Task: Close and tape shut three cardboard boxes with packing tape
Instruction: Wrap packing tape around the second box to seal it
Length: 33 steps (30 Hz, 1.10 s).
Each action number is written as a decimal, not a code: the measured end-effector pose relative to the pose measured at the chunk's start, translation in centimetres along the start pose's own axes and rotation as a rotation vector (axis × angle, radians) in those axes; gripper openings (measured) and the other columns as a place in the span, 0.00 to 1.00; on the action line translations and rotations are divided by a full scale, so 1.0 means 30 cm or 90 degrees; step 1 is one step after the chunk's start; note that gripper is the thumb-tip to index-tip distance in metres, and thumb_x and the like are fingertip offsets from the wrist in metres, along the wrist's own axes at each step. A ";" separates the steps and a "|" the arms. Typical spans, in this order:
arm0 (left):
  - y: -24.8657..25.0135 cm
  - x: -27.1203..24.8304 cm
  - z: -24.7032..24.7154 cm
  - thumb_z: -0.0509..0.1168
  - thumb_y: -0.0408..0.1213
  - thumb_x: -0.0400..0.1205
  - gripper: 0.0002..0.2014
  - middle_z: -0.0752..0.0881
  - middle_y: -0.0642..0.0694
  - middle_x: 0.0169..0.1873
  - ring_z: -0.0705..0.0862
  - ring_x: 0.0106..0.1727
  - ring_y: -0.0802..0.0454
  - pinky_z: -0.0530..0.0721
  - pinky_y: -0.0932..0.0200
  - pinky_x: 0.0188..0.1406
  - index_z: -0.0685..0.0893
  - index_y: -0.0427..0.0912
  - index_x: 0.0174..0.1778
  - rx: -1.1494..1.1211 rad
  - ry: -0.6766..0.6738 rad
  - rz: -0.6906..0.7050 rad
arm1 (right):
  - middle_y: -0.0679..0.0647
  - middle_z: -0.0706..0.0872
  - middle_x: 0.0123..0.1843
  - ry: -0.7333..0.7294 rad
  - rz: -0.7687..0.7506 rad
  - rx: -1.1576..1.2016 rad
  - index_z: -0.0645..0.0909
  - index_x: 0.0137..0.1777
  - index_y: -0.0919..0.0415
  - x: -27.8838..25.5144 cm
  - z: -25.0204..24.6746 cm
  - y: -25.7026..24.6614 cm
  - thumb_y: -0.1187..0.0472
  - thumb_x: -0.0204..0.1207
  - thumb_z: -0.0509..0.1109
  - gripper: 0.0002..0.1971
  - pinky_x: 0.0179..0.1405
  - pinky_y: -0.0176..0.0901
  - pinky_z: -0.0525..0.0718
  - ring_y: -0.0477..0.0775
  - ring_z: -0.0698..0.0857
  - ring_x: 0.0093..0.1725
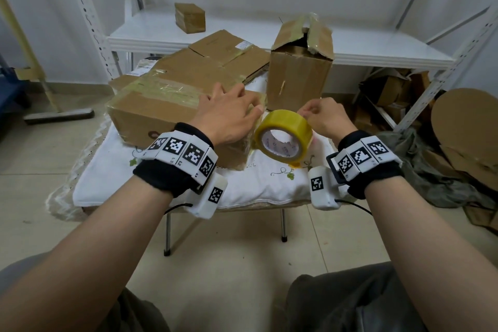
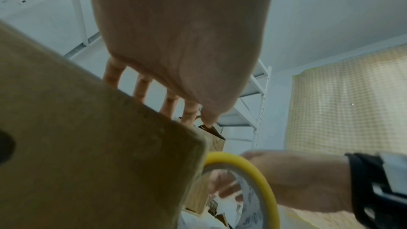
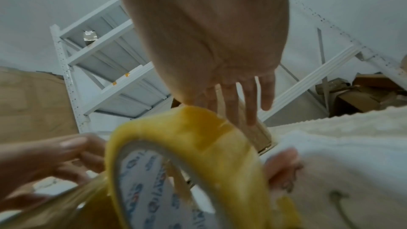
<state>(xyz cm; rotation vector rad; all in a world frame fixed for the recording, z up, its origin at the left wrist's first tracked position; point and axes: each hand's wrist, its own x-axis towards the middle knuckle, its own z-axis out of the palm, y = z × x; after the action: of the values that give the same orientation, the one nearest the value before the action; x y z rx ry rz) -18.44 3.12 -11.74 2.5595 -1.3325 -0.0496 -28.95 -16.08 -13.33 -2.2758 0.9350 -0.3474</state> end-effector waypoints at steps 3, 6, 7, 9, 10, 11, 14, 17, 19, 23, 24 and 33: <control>0.021 0.030 0.034 0.48 0.54 0.89 0.18 0.73 0.44 0.67 0.66 0.71 0.37 0.68 0.33 0.70 0.75 0.50 0.67 0.005 0.047 -0.027 | 0.56 0.90 0.50 -0.027 -0.033 0.123 0.90 0.44 0.56 -0.030 0.015 -0.025 0.47 0.84 0.69 0.15 0.56 0.47 0.80 0.57 0.86 0.57; 0.038 0.068 0.051 0.51 0.56 0.88 0.23 0.70 0.42 0.70 0.66 0.73 0.36 0.70 0.32 0.70 0.74 0.44 0.70 0.015 0.061 -0.075 | 0.62 0.89 0.61 -0.083 -0.023 0.174 0.87 0.61 0.68 -0.051 0.034 -0.040 0.33 0.79 0.68 0.34 0.65 0.49 0.79 0.59 0.86 0.62; 0.045 0.078 0.053 0.52 0.57 0.88 0.24 0.69 0.41 0.71 0.65 0.74 0.36 0.70 0.31 0.70 0.73 0.43 0.71 0.024 0.060 -0.088 | 0.59 0.91 0.55 -0.099 -0.024 0.176 0.87 0.58 0.67 -0.051 0.038 -0.039 0.32 0.78 0.68 0.34 0.59 0.46 0.81 0.56 0.89 0.55; 0.059 0.093 0.060 0.53 0.59 0.87 0.27 0.69 0.40 0.70 0.66 0.74 0.36 0.72 0.32 0.69 0.71 0.41 0.73 0.059 0.069 -0.103 | 0.58 0.89 0.44 -0.132 -0.020 0.156 0.86 0.51 0.62 -0.049 0.043 -0.036 0.32 0.77 0.70 0.29 0.44 0.40 0.82 0.51 0.87 0.40; 0.066 0.097 0.065 0.53 0.60 0.87 0.29 0.69 0.39 0.70 0.66 0.73 0.36 0.73 0.32 0.67 0.70 0.40 0.74 0.077 0.079 -0.107 | 0.61 0.90 0.45 -0.146 -0.019 0.151 0.87 0.53 0.64 -0.048 0.044 -0.035 0.33 0.78 0.70 0.30 0.41 0.40 0.84 0.51 0.86 0.38; 0.071 0.099 0.072 0.53 0.60 0.87 0.30 0.69 0.39 0.70 0.67 0.73 0.37 0.73 0.33 0.66 0.70 0.40 0.74 0.095 0.091 -0.110 | 0.64 0.91 0.50 -0.153 -0.018 0.155 0.88 0.56 0.66 -0.044 0.045 -0.032 0.34 0.78 0.70 0.31 0.43 0.43 0.87 0.51 0.86 0.39; 0.080 0.102 0.091 0.54 0.61 0.87 0.30 0.69 0.38 0.70 0.68 0.72 0.38 0.75 0.36 0.61 0.69 0.39 0.75 0.137 0.125 -0.113 | 0.66 0.90 0.52 -0.145 -0.028 0.170 0.87 0.61 0.68 -0.037 0.047 -0.032 0.37 0.79 0.72 0.31 0.50 0.54 0.89 0.54 0.85 0.42; 0.085 0.102 0.101 0.55 0.59 0.87 0.29 0.69 0.39 0.69 0.68 0.71 0.39 0.75 0.38 0.59 0.69 0.40 0.74 0.136 0.140 -0.114 | 0.61 0.86 0.44 -0.136 -0.029 0.159 0.87 0.60 0.70 -0.030 0.051 -0.040 0.38 0.79 0.73 0.31 0.43 0.54 0.85 0.55 0.82 0.40; 0.089 0.100 0.101 0.56 0.58 0.87 0.28 0.69 0.39 0.69 0.69 0.70 0.39 0.75 0.39 0.58 0.69 0.40 0.74 0.134 0.139 -0.114 | 0.59 0.83 0.42 -0.135 -0.023 0.151 0.87 0.60 0.70 -0.024 0.054 -0.043 0.39 0.79 0.72 0.30 0.40 0.50 0.79 0.55 0.80 0.39; 0.090 0.099 0.104 0.57 0.57 0.87 0.26 0.69 0.39 0.68 0.68 0.70 0.39 0.74 0.39 0.58 0.70 0.40 0.73 0.126 0.138 -0.113 | 0.58 0.82 0.41 -0.134 -0.004 0.140 0.88 0.59 0.69 -0.019 0.047 -0.055 0.41 0.77 0.73 0.28 0.41 0.47 0.78 0.53 0.79 0.40; 0.090 0.100 0.105 0.57 0.57 0.87 0.26 0.69 0.39 0.68 0.68 0.70 0.39 0.74 0.39 0.58 0.70 0.40 0.72 0.121 0.137 -0.113 | 0.58 0.82 0.40 -0.131 0.000 0.136 0.89 0.58 0.69 -0.019 0.043 -0.059 0.42 0.77 0.73 0.27 0.41 0.46 0.78 0.52 0.79 0.39; 0.095 0.111 0.119 0.58 0.55 0.88 0.27 0.66 0.37 0.73 0.65 0.73 0.38 0.75 0.32 0.64 0.69 0.38 0.74 0.101 0.126 -0.125 | 0.58 0.78 0.39 -0.133 0.016 0.080 0.87 0.43 0.57 -0.022 0.039 -0.097 0.42 0.77 0.73 0.17 0.41 0.47 0.74 0.55 0.75 0.41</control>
<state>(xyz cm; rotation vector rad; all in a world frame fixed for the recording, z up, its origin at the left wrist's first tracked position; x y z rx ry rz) -19.31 -1.88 -14.22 2.7344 -1.0503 0.2771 -27.33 -13.51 -12.32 -2.1359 0.8106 -0.1491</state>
